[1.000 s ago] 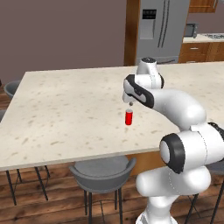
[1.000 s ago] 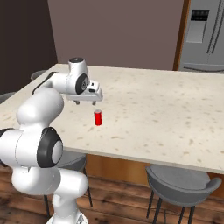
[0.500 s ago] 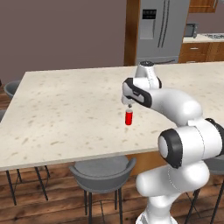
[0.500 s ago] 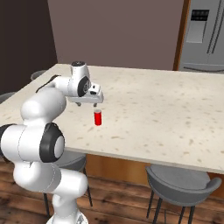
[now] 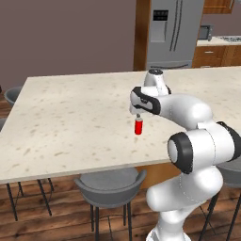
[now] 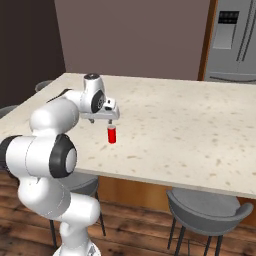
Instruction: Four empty soda cans are scattered around the kitchen. Gather all the cans and cluster them next to the stove for recycling.
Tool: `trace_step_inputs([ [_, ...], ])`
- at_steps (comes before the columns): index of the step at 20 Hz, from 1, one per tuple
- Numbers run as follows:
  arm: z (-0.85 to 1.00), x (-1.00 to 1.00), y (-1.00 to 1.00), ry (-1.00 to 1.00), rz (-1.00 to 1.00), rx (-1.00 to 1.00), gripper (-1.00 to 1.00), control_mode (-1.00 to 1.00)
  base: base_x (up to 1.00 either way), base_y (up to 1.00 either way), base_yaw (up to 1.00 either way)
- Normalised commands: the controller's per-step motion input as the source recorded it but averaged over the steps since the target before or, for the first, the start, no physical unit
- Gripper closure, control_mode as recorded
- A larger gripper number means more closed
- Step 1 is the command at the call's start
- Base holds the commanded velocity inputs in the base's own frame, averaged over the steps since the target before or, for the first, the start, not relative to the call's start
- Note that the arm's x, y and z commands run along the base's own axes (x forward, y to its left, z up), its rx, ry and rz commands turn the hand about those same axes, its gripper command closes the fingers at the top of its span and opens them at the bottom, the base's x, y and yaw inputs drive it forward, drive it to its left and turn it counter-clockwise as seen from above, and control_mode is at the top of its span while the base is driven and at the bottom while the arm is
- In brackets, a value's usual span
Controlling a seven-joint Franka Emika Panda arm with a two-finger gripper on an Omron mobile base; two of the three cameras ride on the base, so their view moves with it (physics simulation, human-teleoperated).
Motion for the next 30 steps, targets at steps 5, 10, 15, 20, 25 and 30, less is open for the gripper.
trace_step_inputs([
  [5, -0.17, 0.12, 0.00, 0.00, 0.00, 0.01, -1.00, -1.00, 0.00, 0.00, 0.00],
  [10, -0.11, 0.15, 0.00, 0.04, 0.00, 0.02, -1.00, -1.00, 0.00, 0.00, 0.00],
  [15, -0.12, 0.17, 0.00, 0.04, 0.00, 0.02, -1.00, -1.00, 0.00, 0.00, 0.00],
  [20, -0.16, 0.15, 0.00, 0.00, 0.00, 0.00, -1.00, -1.00, 0.00, 0.00, 0.00],
  [25, -0.14, 0.17, 0.00, 0.00, -0.01, 0.00, -1.00, -1.00, 0.00, 0.00, 0.00],
  [30, -0.13, 0.19, 0.00, 0.00, -0.02, 0.00, -1.00, -1.00, 0.00, 0.00, 0.00],
])
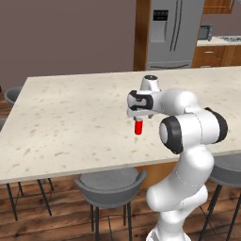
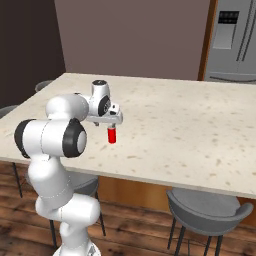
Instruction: Four empty soda cans are scattered around the kitchen. Gather all the cans and cluster them next to the stove for recycling.
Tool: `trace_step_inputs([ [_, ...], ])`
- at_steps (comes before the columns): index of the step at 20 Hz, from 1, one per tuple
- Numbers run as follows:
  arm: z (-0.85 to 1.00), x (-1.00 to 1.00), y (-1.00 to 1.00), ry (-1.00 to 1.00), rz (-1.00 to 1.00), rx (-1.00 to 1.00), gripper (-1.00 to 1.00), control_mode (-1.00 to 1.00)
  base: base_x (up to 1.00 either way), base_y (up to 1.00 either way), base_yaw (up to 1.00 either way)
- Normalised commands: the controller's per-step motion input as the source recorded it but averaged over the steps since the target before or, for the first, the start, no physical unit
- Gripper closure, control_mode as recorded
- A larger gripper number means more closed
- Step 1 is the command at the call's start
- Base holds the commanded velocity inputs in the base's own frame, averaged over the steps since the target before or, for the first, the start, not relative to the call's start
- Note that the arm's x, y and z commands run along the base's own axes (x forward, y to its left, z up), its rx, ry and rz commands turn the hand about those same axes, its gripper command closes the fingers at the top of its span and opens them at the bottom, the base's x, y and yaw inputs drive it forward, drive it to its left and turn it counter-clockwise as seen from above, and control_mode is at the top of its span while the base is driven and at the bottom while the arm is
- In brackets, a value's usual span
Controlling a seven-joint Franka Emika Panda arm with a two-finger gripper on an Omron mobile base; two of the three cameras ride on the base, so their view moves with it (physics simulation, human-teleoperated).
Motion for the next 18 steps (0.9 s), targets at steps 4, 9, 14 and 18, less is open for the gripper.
trace_step_inputs([
  [4, -0.09, 0.18, -0.02, 0.00, -0.02, 0.00, -1.00, -1.00, 0.00, 0.00, 0.00],
  [9, -0.06, 0.17, -0.04, 0.00, -0.01, 0.00, -1.00, -1.00, 0.00, 0.00, 0.00],
  [14, -0.05, 0.14, -0.02, 0.00, -0.01, 0.00, -1.00, -1.00, 0.00, 0.00, 0.00],
  [18, -0.07, 0.13, 0.00, 0.00, 0.00, 0.00, -1.00, -1.00, 0.00, 0.00, 0.00],
])
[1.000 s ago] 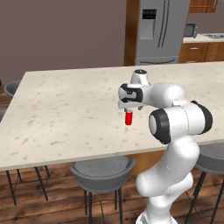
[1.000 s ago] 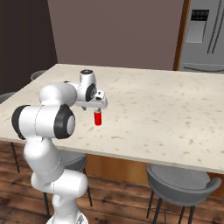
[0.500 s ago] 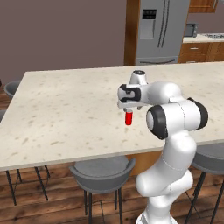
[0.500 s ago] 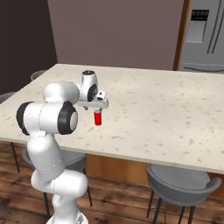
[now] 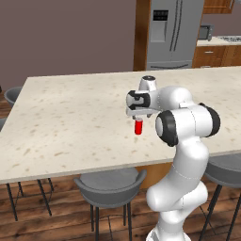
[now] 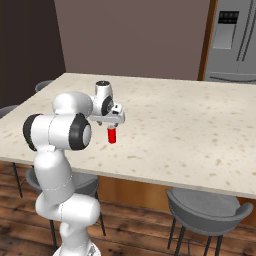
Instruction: Four empty soda cans are scattered around the kitchen. Gather all the cans and cluster them next to the stove for recycling.
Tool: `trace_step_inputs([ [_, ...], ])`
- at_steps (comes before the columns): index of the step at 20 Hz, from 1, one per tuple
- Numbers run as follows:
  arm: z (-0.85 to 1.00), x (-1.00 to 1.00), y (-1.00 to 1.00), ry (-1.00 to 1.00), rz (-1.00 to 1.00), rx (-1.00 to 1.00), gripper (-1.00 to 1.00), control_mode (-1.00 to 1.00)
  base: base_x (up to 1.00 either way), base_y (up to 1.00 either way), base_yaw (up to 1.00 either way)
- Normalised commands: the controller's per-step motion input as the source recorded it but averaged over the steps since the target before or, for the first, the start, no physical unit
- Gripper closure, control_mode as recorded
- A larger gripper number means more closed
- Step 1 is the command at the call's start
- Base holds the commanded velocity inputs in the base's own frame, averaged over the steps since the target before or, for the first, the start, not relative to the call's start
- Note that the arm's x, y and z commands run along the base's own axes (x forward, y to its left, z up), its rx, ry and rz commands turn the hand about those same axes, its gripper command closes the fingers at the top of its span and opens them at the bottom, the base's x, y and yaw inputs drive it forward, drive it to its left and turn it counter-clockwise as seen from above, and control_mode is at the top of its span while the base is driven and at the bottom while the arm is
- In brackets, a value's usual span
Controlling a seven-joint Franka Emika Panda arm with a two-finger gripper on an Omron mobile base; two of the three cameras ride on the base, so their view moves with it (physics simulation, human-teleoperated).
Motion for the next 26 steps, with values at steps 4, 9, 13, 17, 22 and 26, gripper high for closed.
trace_step_inputs([
  [4, -0.08, 0.12, 0.00, 0.00, 0.00, 0.00, -1.00, -1.00, 0.00, 0.00, 0.00],
  [9, -0.08, 0.11, 0.00, 0.00, 0.00, 0.00, -1.00, -1.00, 0.00, 0.00, 0.00],
  [13, -0.07, 0.11, 0.00, 0.00, 0.00, 0.00, -1.00, -1.00, 0.00, 0.00, 0.00],
  [17, -0.07, 0.10, 0.00, 0.00, 0.00, 0.00, -1.00, -1.00, 0.00, 0.00, 0.00],
  [22, -0.07, 0.06, 0.00, 0.01, 0.00, 0.00, -1.00, -1.00, 0.00, 0.00, 0.00],
  [26, -0.04, 0.03, 0.00, 0.03, 0.00, 0.00, -1.00, -1.00, 0.00, 0.00, 0.00],
])
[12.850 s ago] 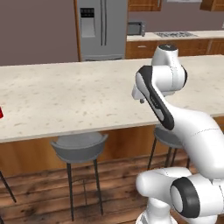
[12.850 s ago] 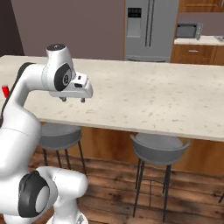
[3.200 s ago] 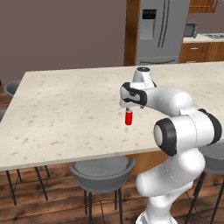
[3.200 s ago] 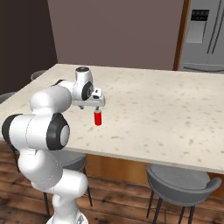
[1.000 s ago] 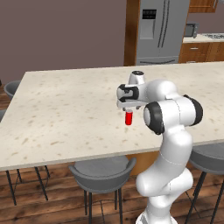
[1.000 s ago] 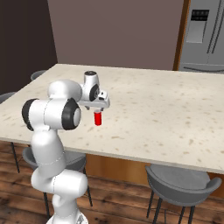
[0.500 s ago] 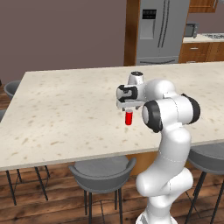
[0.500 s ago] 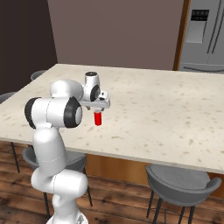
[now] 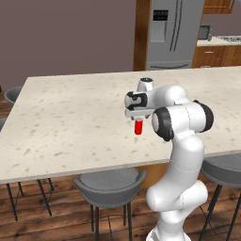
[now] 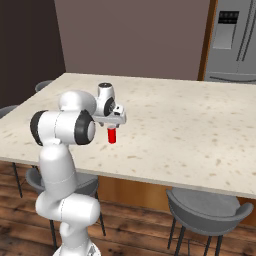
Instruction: Four empty soda cans are scattered around the kitchen. Gather all the cans and cluster them next to the stove for recycling.
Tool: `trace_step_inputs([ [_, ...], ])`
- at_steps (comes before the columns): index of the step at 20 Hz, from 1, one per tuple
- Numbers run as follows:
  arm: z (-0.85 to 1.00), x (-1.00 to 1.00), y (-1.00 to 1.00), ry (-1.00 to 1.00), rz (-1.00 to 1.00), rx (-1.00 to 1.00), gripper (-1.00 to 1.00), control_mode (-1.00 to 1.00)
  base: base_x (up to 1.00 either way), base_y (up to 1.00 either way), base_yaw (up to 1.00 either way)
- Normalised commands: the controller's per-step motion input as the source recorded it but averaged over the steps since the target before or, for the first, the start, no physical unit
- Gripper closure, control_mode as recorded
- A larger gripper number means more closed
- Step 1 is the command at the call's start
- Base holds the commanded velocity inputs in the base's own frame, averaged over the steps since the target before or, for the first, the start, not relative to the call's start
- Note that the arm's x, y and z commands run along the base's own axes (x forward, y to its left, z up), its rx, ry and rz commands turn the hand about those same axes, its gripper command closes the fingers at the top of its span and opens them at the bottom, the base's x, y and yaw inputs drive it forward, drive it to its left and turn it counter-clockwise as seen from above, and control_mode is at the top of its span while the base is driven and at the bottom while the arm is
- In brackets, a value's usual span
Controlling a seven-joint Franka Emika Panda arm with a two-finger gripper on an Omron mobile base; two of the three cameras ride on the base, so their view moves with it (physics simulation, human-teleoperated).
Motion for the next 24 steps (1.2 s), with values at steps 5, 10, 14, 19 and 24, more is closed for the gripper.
trace_step_inputs([
  [5, -0.02, 0.03, 0.00, 0.05, 0.00, 0.00, -1.00, -1.00, 0.00, 0.00, 0.00],
  [10, -0.02, 0.07, 0.00, 0.05, -0.01, 0.00, -1.00, -1.00, 0.00, 0.00, 0.00],
  [14, -0.06, 0.09, -0.01, 0.03, -0.01, 0.00, -1.00, -1.00, 0.00, 0.00, 0.00],
  [19, -0.10, 0.08, 0.00, 0.01, 0.00, 0.00, -1.00, -1.00, 0.00, 0.00, 0.00],
  [24, -0.09, 0.06, 0.00, 0.01, 0.00, 0.00, -1.00, -1.00, 0.00, 0.00, 0.00],
])
